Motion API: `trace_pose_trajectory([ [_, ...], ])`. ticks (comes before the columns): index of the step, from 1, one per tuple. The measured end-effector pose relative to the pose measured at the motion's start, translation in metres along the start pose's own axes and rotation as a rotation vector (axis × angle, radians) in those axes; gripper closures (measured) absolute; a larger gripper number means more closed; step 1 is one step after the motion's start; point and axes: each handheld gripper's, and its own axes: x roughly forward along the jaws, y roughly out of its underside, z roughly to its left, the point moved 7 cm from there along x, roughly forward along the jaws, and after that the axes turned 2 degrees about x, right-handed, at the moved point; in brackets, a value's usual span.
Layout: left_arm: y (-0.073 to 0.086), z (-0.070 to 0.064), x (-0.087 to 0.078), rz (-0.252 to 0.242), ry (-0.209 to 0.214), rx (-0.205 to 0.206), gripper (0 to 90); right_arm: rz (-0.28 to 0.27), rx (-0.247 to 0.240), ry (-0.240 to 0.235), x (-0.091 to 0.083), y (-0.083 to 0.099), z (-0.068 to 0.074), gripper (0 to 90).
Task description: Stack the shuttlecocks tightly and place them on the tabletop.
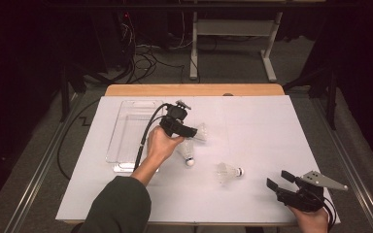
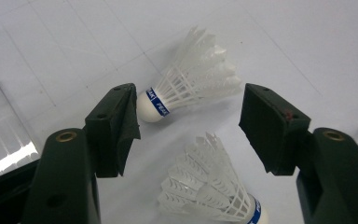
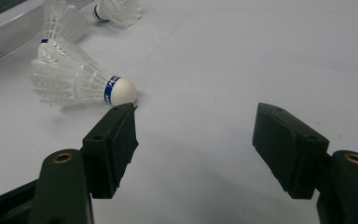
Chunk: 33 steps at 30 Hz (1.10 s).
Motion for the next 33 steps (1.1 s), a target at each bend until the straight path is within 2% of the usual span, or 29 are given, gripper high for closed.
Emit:
trace_pose_trajectory([
  [2,0.002,0.000,0.000,-0.001,0.002,-0.008,37.3,0.000,0.000,-0.001,0.000,0.000,0.000,31.0],
  [5,0.005,0.002,-0.002,-0.001,0.003,0.002,37.3,0.001,0.001,-0.001,0.000,0.000,0.000,31.0],
  [8,0.007,0.001,-0.003,-0.007,0.007,-0.010,37.3,0.002,0.001,-0.002,0.000,0.000,0.000,31.0],
  [14,0.014,0.002,-0.005,-0.006,0.006,0.001,37.5,0.002,0.000,-0.001,0.000,0.000,0.000,31.0],
  [15,0.015,0.001,-0.005,-0.006,0.009,-0.015,37.5,0.002,-0.001,-0.001,0.000,0.000,0.000,31.0],
  [17,0.016,0.003,-0.005,-0.008,0.009,-0.006,37.5,0.001,-0.001,-0.002,0.000,0.000,0.001,31.0],
  [20,0.017,0.001,-0.007,-0.011,0.012,-0.017,37.5,0.002,0.001,-0.001,0.000,0.000,0.000,31.0],
  [21,0.017,0.002,-0.007,-0.015,0.010,0.003,37.5,0.001,0.000,-0.001,0.000,0.000,0.000,31.0],
  [28,0.024,0.000,-0.010,-0.017,0.019,-0.007,37.3,0.002,-0.001,-0.002,0.000,0.000,0.001,31.0],
  [33,0.027,-0.002,-0.014,-0.026,0.023,0.002,37.2,0.004,-0.002,-0.003,0.001,0.000,0.001,31.0],
])
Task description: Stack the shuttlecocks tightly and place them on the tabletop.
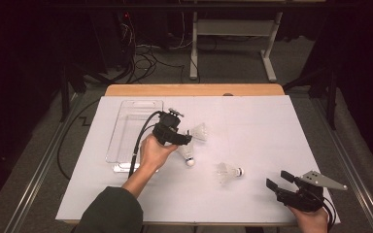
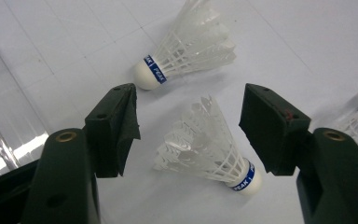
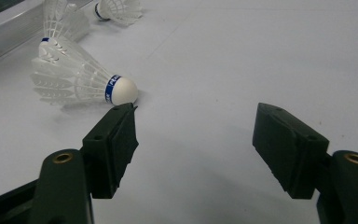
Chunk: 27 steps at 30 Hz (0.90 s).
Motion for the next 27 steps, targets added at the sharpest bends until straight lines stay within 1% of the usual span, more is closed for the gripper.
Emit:
trace_pose_trajectory([
  [1,0.001,-0.001,0.000,0.002,-0.001,0.000,37.2,0.000,0.000,0.000,0.000,0.000,0.000,31.0],
  [2,0.002,-0.001,-0.001,0.004,-0.004,0.014,37.2,0.000,0.001,0.000,0.000,0.000,0.000,31.0],
  [3,0.002,-0.002,-0.001,0.001,-0.004,0.010,37.1,0.000,0.000,0.001,0.000,0.000,0.000,31.0],
  [6,0.005,-0.003,-0.002,0.001,0.001,0.016,37.0,-0.001,0.002,0.003,0.000,0.000,0.000,31.0],
  [7,0.006,-0.004,-0.002,-0.001,0.003,0.007,37.0,0.000,0.001,0.002,0.000,0.000,0.000,31.0],
  [8,0.007,-0.004,-0.002,0.000,0.006,0.014,37.0,0.000,0.001,0.002,0.000,0.000,0.000,31.0],
  [12,0.010,-0.004,-0.002,0.001,0.005,0.003,36.9,0.000,0.000,0.002,0.000,0.000,0.000,31.0],
  [14,0.011,-0.004,-0.002,-0.001,0.008,0.019,36.9,0.000,-0.001,0.002,0.000,0.000,0.000,31.0],
  [15,0.011,-0.004,-0.002,-0.003,0.007,0.009,36.9,0.000,-0.001,0.002,0.000,0.000,0.000,31.0],
  [16,0.012,-0.005,-0.002,0.000,0.010,0.008,36.8,0.000,0.000,0.002,0.000,0.000,0.000,31.0],
  [19,0.014,-0.006,-0.003,-0.003,0.009,0.017,36.8,0.000,0.000,0.003,0.000,0.000,0.000,31.0],
  [20,0.014,-0.007,-0.004,-0.005,0.010,0.003,36.7,0.000,0.000,0.003,0.000,0.000,0.000,31.0],
  [24,0.016,-0.007,-0.005,-0.007,0.006,0.015,36.7,0.001,-0.002,0.003,0.000,0.000,0.000,31.1],
  [25,0.017,-0.008,-0.005,-0.002,0.008,0.010,36.7,0.001,-0.002,0.003,0.000,0.000,0.000,31.1],
  [27,0.018,-0.007,-0.005,0.000,0.008,0.021,36.6,0.002,-0.002,0.003,0.000,0.000,0.000,31.0],
])
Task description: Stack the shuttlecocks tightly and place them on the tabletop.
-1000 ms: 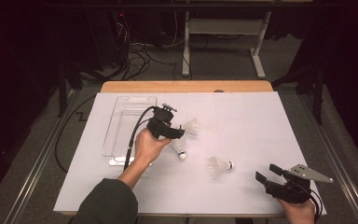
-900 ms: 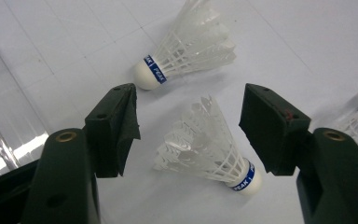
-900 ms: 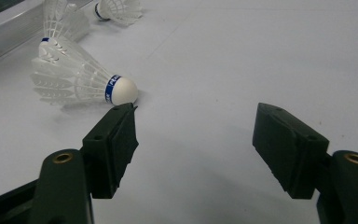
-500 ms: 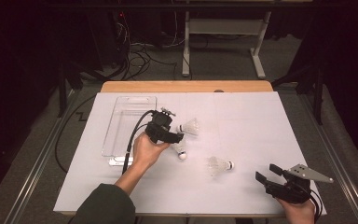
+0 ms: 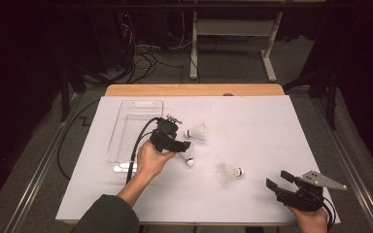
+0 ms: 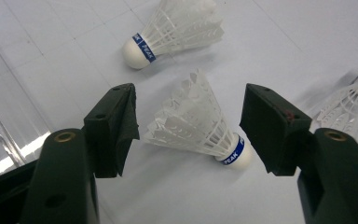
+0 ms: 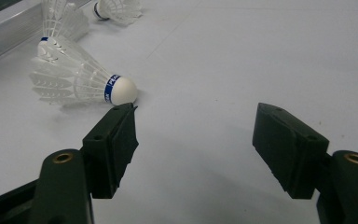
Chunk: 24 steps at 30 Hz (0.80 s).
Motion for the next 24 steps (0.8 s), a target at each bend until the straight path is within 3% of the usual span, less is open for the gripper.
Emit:
trace_pose_trajectory([
  [4,0.002,-0.001,0.000,-0.001,0.002,-0.017,36.6,-0.001,0.000,0.001,0.000,0.000,0.000,31.0],
  [14,0.007,-0.003,-0.001,0.002,0.013,-0.008,36.6,-0.001,0.000,0.001,0.000,0.000,0.000,31.1],
  [18,0.009,-0.004,-0.001,0.002,-0.014,-0.009,36.5,-0.001,-0.001,0.001,0.000,0.000,0.000,31.1],
  [22,0.011,-0.005,-0.003,0.000,-0.006,0.007,36.5,0.000,-0.001,0.001,0.000,0.000,0.000,31.1],
  [24,0.012,-0.007,-0.003,-0.001,-0.007,-0.005,36.6,0.001,-0.001,0.000,0.000,0.000,0.000,31.1],
])
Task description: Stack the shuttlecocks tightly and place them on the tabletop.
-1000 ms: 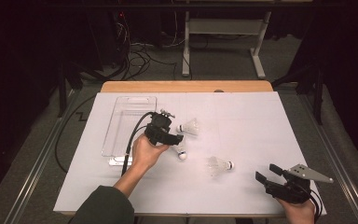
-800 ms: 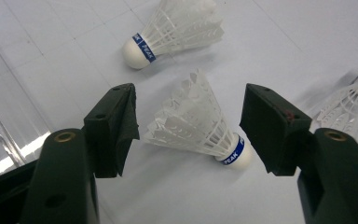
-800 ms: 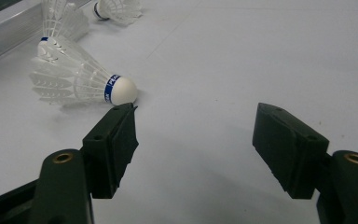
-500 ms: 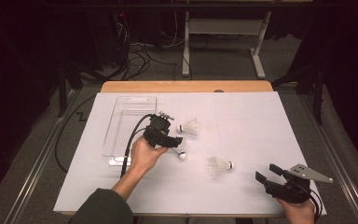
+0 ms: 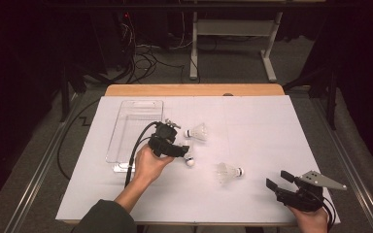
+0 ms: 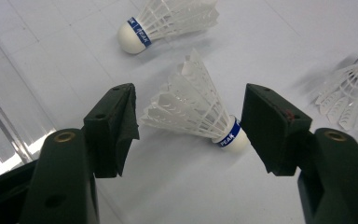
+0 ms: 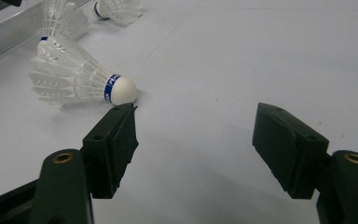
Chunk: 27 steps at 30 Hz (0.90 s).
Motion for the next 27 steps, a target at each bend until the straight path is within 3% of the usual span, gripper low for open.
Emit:
trace_pose_trajectory([
  [3,0.002,-0.002,0.000,0.003,0.004,-0.011,36.5,-0.001,0.000,0.001,0.000,0.000,0.000,31.1],
  [4,0.003,-0.001,0.000,0.001,0.004,0.018,36.6,-0.001,0.000,0.001,0.000,0.000,0.000,31.1],
  [5,0.004,-0.003,0.000,0.001,0.008,-0.005,36.5,0.000,0.000,0.001,0.000,0.000,0.000,31.1],
  [8,0.005,-0.004,-0.001,-0.001,0.010,0.016,36.5,0.000,0.000,0.001,0.000,0.000,0.000,31.1],
  [14,0.008,-0.007,-0.003,-0.007,0.025,0.017,36.6,0.000,0.000,0.001,0.000,0.000,0.000,31.1],
  [15,0.008,-0.009,-0.003,-0.008,0.025,0.002,36.5,0.000,0.000,0.001,0.000,0.000,0.000,31.1],
  [17,0.009,-0.008,-0.003,-0.010,0.026,0.018,36.6,-0.001,0.001,0.001,0.000,0.000,0.000,31.1],
  [19,0.010,-0.010,-0.003,-0.007,0.029,-0.004,36.5,-0.001,0.001,0.000,0.000,0.000,0.000,31.1],
  [24,0.012,-0.010,-0.003,-0.007,0.026,0.030,36.5,0.000,0.001,0.000,0.000,0.000,0.000,31.1],
  [27,0.014,-0.010,-0.004,-0.012,0.023,0.026,36.6,-0.001,0.001,0.000,0.000,0.000,0.000,31.1],
])
